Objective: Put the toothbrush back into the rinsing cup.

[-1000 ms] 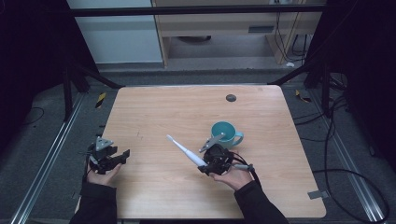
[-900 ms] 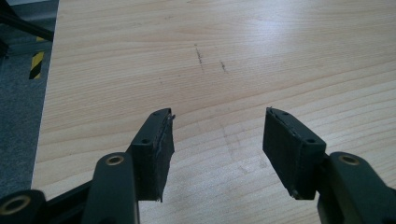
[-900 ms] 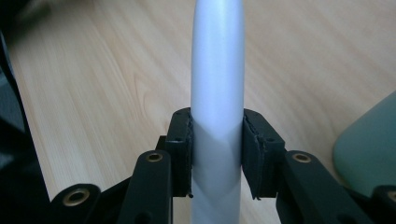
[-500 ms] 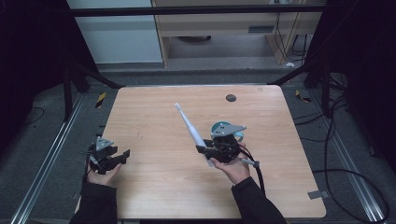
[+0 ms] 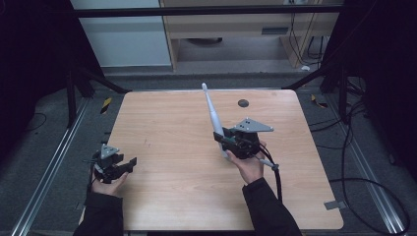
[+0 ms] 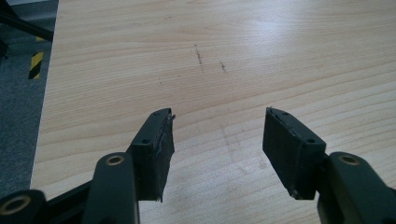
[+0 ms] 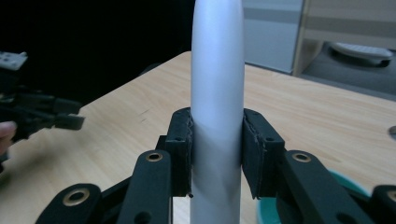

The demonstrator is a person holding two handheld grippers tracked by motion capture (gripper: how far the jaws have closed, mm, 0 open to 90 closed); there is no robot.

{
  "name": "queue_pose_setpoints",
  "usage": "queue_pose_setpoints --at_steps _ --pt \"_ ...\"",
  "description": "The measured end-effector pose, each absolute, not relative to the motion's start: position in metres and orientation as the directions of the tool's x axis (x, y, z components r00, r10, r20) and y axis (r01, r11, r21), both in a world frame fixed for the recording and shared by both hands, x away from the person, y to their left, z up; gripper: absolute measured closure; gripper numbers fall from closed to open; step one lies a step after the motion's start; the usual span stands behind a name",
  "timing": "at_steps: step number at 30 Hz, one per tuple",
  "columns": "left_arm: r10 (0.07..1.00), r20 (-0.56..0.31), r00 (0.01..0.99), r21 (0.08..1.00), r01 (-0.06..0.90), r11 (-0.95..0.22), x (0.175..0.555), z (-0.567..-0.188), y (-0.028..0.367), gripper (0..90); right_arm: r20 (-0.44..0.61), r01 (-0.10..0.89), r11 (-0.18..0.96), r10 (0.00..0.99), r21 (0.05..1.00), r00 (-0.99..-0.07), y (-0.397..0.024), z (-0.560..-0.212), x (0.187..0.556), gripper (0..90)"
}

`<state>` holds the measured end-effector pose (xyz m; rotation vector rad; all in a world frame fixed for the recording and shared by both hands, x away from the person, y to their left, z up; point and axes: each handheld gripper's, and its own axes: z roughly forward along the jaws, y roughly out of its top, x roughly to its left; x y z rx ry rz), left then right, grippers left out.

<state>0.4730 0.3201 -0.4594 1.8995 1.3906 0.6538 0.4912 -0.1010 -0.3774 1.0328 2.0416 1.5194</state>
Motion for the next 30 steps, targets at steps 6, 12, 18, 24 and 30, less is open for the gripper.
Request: queue_pose_setpoints --at_steps 6,12,18,24,30 --pt "0.953 0.003 0.304 0.768 0.609 -0.197 0.473 -0.459 0.320 42.5 0.109 0.309 0.110 0.784 0.945 -0.611 -0.107 -0.375 0.499 66.2" --pt "0.953 0.002 0.302 0.770 0.608 -0.194 0.473 -0.459 0.321 42.5 0.100 0.294 0.091 0.812 0.951 -0.575 -0.116 -0.372 0.507 66.2" --pt "0.953 0.003 0.302 0.769 0.608 -0.195 0.473 -0.459 0.321 42.5 0.105 0.295 0.070 0.836 0.953 -0.539 -0.126 -0.374 0.516 66.3" --pt "0.953 0.003 0.302 0.770 0.608 -0.195 0.473 -0.459 0.320 42.5 0.108 0.299 0.060 0.850 0.952 -0.516 -0.131 -0.377 0.524 66.3" --pt "0.954 0.005 0.301 0.770 0.607 -0.196 0.473 -0.459 0.320 42.5 0.113 0.318 0.058 0.863 0.946 -0.492 -0.134 -0.381 0.532 66.2"
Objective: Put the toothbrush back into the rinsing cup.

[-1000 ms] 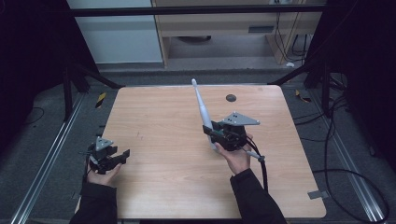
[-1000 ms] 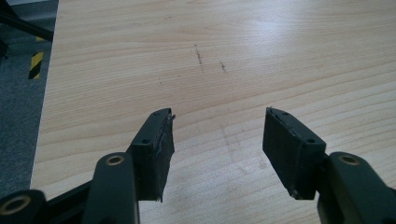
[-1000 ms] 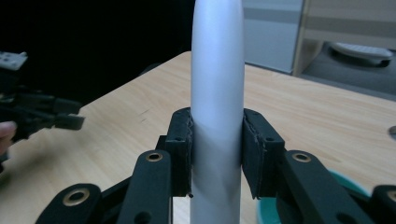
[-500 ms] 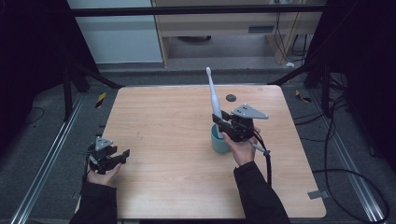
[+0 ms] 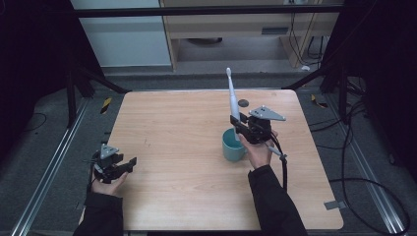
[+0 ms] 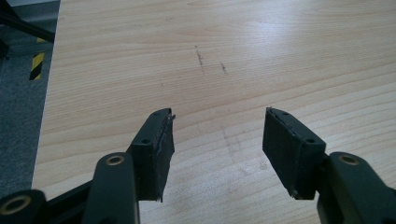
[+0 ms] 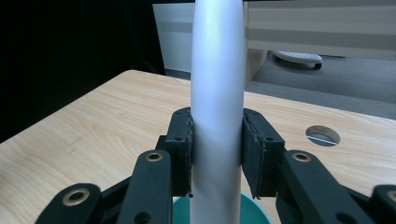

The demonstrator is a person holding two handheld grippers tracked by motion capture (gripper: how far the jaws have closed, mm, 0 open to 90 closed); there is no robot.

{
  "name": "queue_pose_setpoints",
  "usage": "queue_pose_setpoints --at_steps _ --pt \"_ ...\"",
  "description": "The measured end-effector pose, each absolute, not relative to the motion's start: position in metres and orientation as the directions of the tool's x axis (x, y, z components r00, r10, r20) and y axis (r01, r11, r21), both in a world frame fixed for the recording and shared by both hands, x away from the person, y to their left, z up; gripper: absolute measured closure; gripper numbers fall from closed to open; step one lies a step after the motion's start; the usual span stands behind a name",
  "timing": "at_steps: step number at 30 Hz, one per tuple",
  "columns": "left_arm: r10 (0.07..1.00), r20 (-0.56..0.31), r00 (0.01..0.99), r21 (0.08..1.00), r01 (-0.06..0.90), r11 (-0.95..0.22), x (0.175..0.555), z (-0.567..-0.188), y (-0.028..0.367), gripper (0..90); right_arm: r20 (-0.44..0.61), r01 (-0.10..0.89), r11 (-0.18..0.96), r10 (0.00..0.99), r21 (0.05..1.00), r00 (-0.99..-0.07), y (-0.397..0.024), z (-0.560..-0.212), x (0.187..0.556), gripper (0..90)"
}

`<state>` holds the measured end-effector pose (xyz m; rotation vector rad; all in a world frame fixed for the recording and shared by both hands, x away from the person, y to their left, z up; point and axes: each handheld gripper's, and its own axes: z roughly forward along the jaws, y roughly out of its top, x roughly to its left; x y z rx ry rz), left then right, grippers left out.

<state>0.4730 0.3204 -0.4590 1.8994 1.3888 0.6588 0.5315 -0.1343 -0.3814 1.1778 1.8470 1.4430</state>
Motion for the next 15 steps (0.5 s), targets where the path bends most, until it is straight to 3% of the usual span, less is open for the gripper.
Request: queue_pose_setpoints --at_steps 15 --pt "0.954 0.004 0.301 0.771 0.606 -0.194 0.473 -0.459 0.320 42.5 0.086 0.348 0.088 0.888 0.933 -0.452 -0.128 -0.394 0.540 66.2"
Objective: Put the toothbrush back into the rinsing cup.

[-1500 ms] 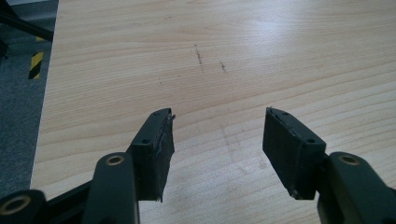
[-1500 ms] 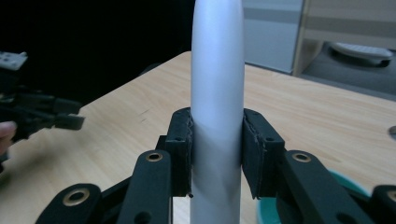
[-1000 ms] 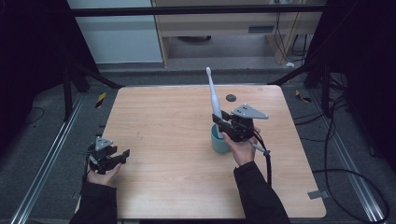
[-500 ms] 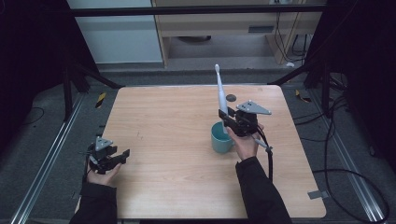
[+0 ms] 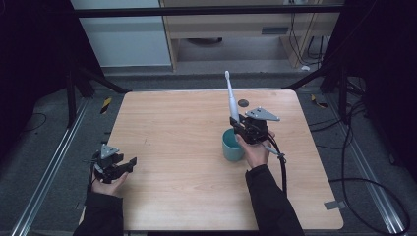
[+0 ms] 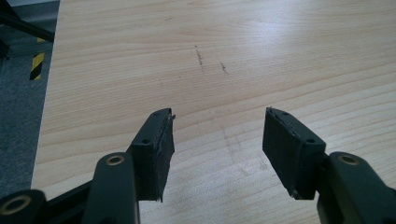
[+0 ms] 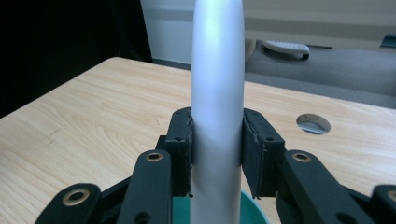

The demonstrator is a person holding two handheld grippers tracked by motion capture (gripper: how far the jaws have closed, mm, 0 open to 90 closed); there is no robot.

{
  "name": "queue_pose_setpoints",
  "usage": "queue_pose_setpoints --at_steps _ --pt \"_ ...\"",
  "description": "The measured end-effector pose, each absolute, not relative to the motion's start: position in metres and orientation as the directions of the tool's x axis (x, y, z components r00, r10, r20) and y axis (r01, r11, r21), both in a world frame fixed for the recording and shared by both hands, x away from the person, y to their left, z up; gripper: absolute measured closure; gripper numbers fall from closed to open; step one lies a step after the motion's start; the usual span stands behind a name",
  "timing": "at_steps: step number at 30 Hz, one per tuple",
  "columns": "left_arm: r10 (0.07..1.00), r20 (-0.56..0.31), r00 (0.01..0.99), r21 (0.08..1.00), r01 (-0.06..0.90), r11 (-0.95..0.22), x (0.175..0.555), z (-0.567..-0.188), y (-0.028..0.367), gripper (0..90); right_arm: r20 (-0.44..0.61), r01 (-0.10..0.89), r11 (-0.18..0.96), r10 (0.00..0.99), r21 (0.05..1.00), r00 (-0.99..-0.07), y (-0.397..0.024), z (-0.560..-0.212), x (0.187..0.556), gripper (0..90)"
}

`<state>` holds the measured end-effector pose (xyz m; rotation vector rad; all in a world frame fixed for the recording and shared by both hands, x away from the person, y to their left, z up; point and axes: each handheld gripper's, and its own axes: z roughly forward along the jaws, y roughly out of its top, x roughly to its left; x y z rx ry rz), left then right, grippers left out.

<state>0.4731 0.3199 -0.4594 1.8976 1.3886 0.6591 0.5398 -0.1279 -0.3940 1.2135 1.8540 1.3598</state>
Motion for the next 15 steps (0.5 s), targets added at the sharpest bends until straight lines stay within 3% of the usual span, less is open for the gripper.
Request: queue_pose_setpoints --at_steps 15 --pt "0.953 0.006 0.302 0.772 0.604 -0.196 0.473 -0.459 0.320 42.6 0.054 0.389 0.143 0.889 0.910 -0.454 -0.119 -0.416 0.539 66.1"
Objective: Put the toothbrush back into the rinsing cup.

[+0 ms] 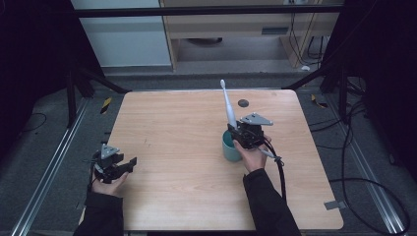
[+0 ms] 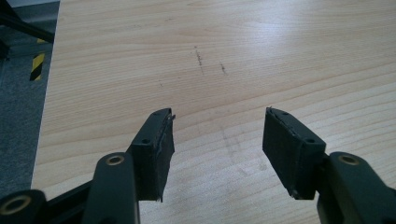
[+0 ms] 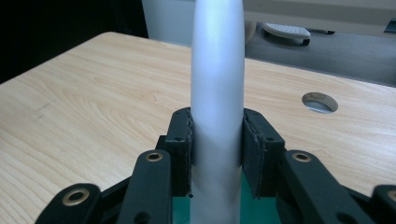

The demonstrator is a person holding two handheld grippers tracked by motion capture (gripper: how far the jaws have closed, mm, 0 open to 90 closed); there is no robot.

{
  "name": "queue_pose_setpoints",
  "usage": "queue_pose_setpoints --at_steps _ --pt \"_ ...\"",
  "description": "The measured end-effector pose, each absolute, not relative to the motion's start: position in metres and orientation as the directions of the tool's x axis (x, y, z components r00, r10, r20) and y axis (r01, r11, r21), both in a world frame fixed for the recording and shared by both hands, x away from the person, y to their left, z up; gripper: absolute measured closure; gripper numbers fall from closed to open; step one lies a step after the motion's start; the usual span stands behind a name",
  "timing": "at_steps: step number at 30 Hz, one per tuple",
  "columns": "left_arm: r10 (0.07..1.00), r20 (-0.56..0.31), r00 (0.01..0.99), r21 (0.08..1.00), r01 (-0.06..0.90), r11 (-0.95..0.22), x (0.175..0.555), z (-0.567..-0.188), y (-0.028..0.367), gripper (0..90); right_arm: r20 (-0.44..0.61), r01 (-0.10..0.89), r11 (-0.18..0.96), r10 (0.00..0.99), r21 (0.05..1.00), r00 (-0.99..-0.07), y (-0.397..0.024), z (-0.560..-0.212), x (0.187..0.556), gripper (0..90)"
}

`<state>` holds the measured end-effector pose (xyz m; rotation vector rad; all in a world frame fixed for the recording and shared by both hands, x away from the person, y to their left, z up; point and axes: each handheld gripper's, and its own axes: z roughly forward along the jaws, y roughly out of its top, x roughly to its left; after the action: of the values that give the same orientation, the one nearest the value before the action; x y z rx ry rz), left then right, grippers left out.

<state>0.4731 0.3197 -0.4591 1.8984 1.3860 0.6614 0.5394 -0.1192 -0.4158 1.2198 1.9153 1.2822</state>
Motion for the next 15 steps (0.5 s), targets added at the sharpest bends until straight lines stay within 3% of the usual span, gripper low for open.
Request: queue_pose_setpoints --at_steps 15 --pt "0.953 0.007 0.304 0.772 0.604 -0.198 0.473 -0.459 0.319 42.5 0.034 0.430 0.179 0.896 0.885 -0.443 -0.112 -0.432 0.538 66.1"
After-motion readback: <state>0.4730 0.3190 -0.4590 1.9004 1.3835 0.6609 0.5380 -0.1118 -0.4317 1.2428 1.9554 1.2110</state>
